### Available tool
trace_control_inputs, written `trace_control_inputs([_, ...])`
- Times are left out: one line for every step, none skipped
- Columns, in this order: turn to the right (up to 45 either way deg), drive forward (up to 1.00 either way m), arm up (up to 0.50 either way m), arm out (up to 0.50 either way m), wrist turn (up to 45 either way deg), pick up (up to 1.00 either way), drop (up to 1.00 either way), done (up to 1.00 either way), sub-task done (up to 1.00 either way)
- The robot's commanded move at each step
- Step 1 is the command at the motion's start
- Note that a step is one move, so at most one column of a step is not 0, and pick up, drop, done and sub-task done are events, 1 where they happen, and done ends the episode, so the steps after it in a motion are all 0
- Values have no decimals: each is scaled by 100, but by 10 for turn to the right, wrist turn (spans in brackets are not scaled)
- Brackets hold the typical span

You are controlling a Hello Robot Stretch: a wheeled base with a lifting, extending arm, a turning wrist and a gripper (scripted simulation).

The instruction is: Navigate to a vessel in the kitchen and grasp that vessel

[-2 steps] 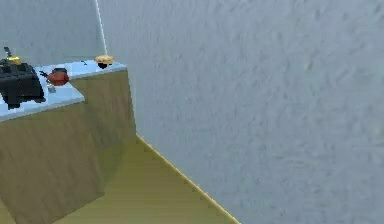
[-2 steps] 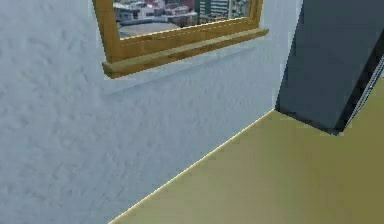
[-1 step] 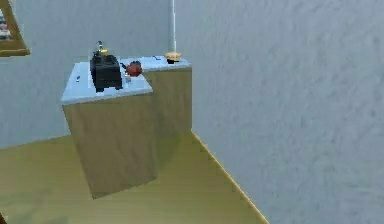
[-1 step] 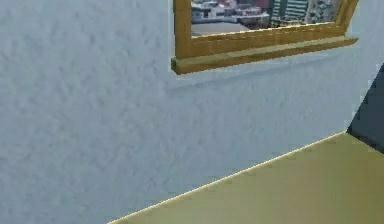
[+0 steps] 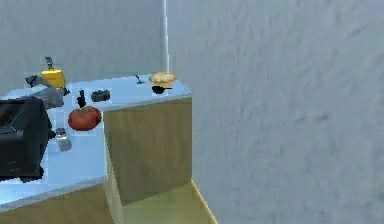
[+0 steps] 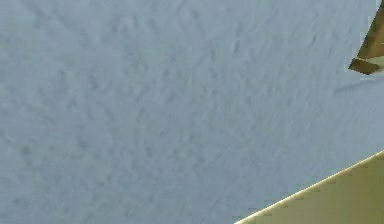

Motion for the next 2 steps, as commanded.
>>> trace_control_inputs([-450, 0, 0, 0, 0, 0, 0, 0, 0])
trace_control_inputs([-450, 0, 0, 0, 0, 0, 0, 0, 0])
